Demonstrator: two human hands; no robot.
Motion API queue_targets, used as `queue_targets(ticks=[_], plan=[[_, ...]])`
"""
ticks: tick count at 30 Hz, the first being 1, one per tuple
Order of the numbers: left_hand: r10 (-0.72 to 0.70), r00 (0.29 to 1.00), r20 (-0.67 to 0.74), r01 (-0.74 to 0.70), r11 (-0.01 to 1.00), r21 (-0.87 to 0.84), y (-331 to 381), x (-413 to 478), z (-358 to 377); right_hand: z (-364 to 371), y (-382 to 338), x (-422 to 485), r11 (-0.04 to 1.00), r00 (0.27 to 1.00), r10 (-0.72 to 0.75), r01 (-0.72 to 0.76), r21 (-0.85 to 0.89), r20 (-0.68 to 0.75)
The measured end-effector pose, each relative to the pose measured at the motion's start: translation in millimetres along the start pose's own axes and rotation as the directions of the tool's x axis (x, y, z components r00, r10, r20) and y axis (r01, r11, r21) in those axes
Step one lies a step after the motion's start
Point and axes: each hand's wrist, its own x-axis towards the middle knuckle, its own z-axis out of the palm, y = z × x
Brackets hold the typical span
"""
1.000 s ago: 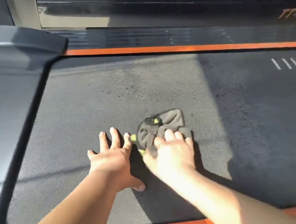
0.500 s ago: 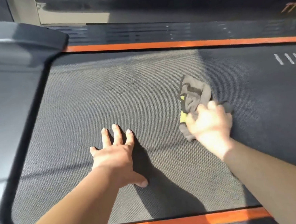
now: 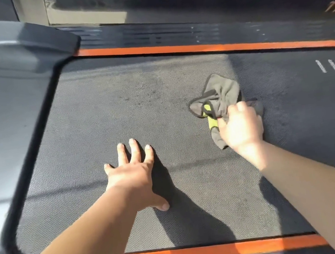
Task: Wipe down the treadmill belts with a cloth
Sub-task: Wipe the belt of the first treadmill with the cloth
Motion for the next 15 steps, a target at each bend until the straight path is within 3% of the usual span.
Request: queue_targets(ticks=[5, 8, 10, 11, 13, 15], plan=[[-0.003, 1.0, 0.004, 0.003, 1.0, 0.012, 1.1, 1.9, -0.2, -12.3, -35.9, -49.2, 0.965, 0.966, -0.241, 0.229, 0.13, 0.091], [0.002, 1.0, 0.003, -0.002, 1.0, 0.003, 0.6, 2.8, 0.5, -14.9, -34.8, -81.0, 0.841, 0.86, -0.507, 0.48, 0.25, 0.054], [-0.001, 1.0, -0.001, 0.001, 1.0, 0.008, 0.4, 2.0, -0.1, -18.6, -14.4, -63.4, 0.781, 0.8, -0.599, 0.586, 0.215, -0.003], [-0.002, 1.0, -0.002, 0.003, 1.0, 0.01, 0.5, 1.3, -0.1, -22.4, -5.2, -45.7, 0.817, 0.835, -0.551, 0.539, 0.205, 0.002], [-0.001, 1.0, -0.004, 0.001, 1.0, 0.007, 0.4, 0.3, 0.7, -25.3, 13.5, -3.9, 0.929, 0.944, -0.327, 0.311, 0.201, 0.048], [0.005, 1.0, -0.007, -0.005, 1.0, 0.005, 0.1, 1.9, 1.6, -21.5, 30.6, 19.1, 0.981, 0.984, -0.14, 0.123, 0.152, 0.107]])
